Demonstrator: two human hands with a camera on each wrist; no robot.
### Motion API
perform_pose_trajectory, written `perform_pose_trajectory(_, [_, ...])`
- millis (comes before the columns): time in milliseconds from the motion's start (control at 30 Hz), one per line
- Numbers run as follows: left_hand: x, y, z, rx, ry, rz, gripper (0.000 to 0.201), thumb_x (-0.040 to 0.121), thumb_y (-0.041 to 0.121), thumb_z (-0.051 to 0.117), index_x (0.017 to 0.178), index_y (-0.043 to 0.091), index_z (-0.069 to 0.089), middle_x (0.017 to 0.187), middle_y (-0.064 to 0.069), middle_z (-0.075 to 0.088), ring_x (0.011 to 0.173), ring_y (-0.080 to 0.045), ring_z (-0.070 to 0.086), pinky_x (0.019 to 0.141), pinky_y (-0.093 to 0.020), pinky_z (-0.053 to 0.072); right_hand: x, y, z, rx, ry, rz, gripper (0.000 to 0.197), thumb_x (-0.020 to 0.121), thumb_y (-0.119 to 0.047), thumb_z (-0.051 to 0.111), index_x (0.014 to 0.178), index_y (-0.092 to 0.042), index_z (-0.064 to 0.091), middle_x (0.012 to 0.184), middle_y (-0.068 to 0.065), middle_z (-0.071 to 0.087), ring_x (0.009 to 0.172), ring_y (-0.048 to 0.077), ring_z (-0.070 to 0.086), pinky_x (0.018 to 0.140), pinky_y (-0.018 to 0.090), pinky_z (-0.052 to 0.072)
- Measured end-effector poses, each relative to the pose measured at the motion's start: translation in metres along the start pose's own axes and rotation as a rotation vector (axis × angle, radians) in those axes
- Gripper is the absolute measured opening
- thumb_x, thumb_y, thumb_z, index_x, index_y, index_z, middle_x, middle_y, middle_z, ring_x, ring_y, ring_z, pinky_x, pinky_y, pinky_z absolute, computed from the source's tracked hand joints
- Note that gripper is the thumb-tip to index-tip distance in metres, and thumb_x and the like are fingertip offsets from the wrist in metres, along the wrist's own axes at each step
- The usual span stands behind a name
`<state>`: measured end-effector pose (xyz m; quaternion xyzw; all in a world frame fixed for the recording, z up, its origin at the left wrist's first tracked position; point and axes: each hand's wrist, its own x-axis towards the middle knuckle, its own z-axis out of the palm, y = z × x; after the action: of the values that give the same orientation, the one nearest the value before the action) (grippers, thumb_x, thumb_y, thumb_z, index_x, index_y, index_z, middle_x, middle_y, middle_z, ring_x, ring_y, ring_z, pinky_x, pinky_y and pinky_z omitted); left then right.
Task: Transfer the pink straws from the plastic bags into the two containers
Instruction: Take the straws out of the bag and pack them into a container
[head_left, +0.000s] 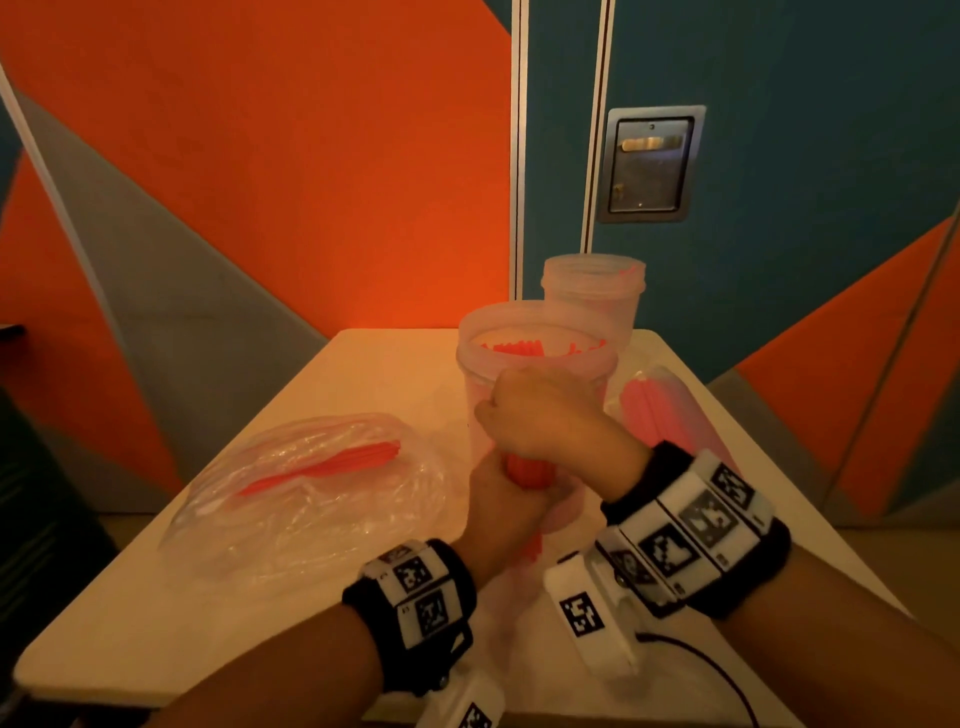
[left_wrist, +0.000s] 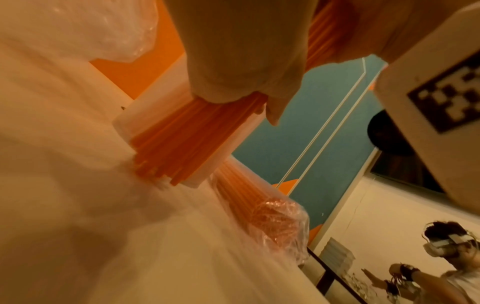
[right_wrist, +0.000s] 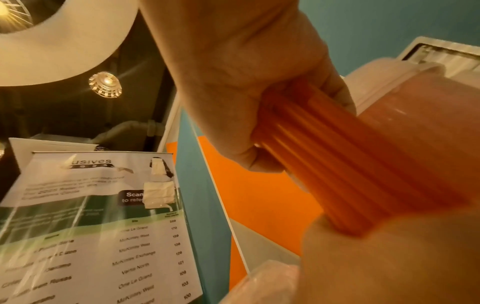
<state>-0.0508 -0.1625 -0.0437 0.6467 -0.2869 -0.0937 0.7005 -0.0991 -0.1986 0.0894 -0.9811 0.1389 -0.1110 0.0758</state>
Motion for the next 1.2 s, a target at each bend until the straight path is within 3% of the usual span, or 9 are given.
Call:
perform_pose_trajectory(133, [-0.004, 0.003, -0.001, 0.021, -0.028, -0.024, 0.023, 0.076, -0.003, 0.071, 0.069, 0.015, 0.059, 0.065, -0.002, 0.061, 0.055, -0.006, 0.058, 0.049, -0.022, 0.046, 0.002, 0.001, 0.009, 0.030, -0.042, 0.070, 0.023, 0.094, -0.029, 0.038, 0.085, -0.015, 0.054, 0.085, 0.004, 0.048, 0.079, 0.022, 0.046, 0.067, 0.028, 0.034])
perform_pose_trajectory(300, [0.002, 0.000, 0.002, 0.009, -0.023, -0.072, 0.011, 0.080, 0.001, 0.066, 0.074, 0.006, 0.059, 0.071, -0.008, 0.060, 0.066, -0.016, 0.055, 0.058, -0.028, 0.048, 0.004, 0.002, 0.001, 0.009, -0.013, 0.009, 0.031, 0.096, -0.032, 0.035, 0.082, -0.013, 0.055, 0.075, 0.001, 0.048, 0.078, 0.022, 0.047, 0.065, 0.028, 0.034])
perform_pose_trajectory(400, [0.003, -0.001, 0.001, 0.009, -0.043, -0.070, 0.012, 0.080, 0.006, 0.066, 0.086, -0.003, 0.062, 0.082, -0.017, 0.065, 0.074, -0.020, 0.059, 0.066, -0.037, 0.051, 0.009, 0.001, 0.002, 0.028, 0.029, 0.021, 0.037, 0.094, -0.036, 0.034, 0.092, -0.012, 0.061, 0.097, 0.011, 0.060, 0.086, 0.027, 0.051, 0.071, 0.030, 0.034])
perform_pose_trajectory(567, [-0.001, -0.007, -0.003, 0.027, -0.075, -0.089, 0.016, 0.079, -0.006, 0.064, 0.075, 0.009, 0.062, 0.071, -0.005, 0.065, 0.062, -0.009, 0.060, 0.056, -0.024, 0.048, 0.005, 0.000, 0.015, -0.010, -0.004, 0.043, 0.040, 0.094, -0.036, 0.035, 0.105, -0.008, 0.062, 0.113, 0.012, 0.062, 0.099, 0.029, 0.056, 0.071, 0.030, 0.035])
perform_pose_trajectory(667, [-0.001, -0.006, -0.005, 0.038, -0.095, -0.113, 0.009, 0.080, -0.002, 0.066, 0.088, 0.001, 0.065, 0.086, -0.014, 0.070, 0.077, -0.020, 0.067, 0.066, -0.029, 0.055, 0.008, 0.001, 0.008, -0.012, -0.066, 0.003, 0.041, 0.095, -0.035, 0.033, 0.107, -0.008, 0.062, 0.115, 0.012, 0.061, 0.100, 0.028, 0.055, 0.074, 0.030, 0.036])
perform_pose_trajectory(767, [-0.001, -0.006, -0.004, 0.055, -0.097, -0.128, 0.014, 0.080, 0.000, 0.067, 0.094, 0.002, 0.065, 0.092, -0.014, 0.071, 0.083, -0.023, 0.068, 0.072, -0.035, 0.057, 0.011, -0.001, 0.001, 0.012, -0.058, -0.028, 0.044, 0.096, -0.037, 0.030, 0.104, -0.008, 0.062, 0.112, 0.013, 0.060, 0.087, 0.024, 0.048, 0.074, 0.030, 0.035])
perform_pose_trajectory(900, [-0.006, 0.002, -0.005, 0.042, -0.102, -0.087, 0.025, 0.081, -0.008, 0.063, 0.070, 0.014, 0.060, 0.060, 0.007, 0.065, 0.058, -0.001, 0.061, 0.053, -0.014, 0.046, 0.007, -0.006, 0.008, -0.065, -0.126, -0.053, 0.041, 0.096, -0.037, 0.032, 0.100, -0.009, 0.062, 0.110, 0.010, 0.062, 0.092, 0.026, 0.054, 0.073, 0.030, 0.038])
perform_pose_trajectory(1067, [-0.009, 0.012, -0.005, -0.001, -0.121, -0.088, 0.036, 0.083, -0.014, 0.056, 0.057, 0.012, 0.052, 0.043, 0.009, 0.056, 0.042, 0.002, 0.051, 0.045, -0.014, 0.041, 0.011, -0.008, 0.012, -0.072, -0.099, -0.062, 0.032, 0.094, -0.030, 0.036, 0.101, -0.010, 0.061, 0.110, 0.008, 0.062, 0.095, 0.026, 0.055, 0.071, 0.029, 0.037])
perform_pose_trajectory(1200, [-0.008, 0.025, -0.011, 0.042, -0.109, -0.039, 0.026, 0.080, -0.013, 0.057, 0.069, 0.011, 0.058, 0.059, 0.005, 0.060, 0.056, -0.009, 0.056, 0.051, -0.017, 0.044, 0.008, -0.005, -0.002, 0.089, -0.003, -0.072, 0.032, 0.090, -0.036, 0.045, 0.073, -0.013, 0.060, 0.075, 0.004, 0.054, 0.078, 0.025, 0.054, 0.062, 0.027, 0.036])
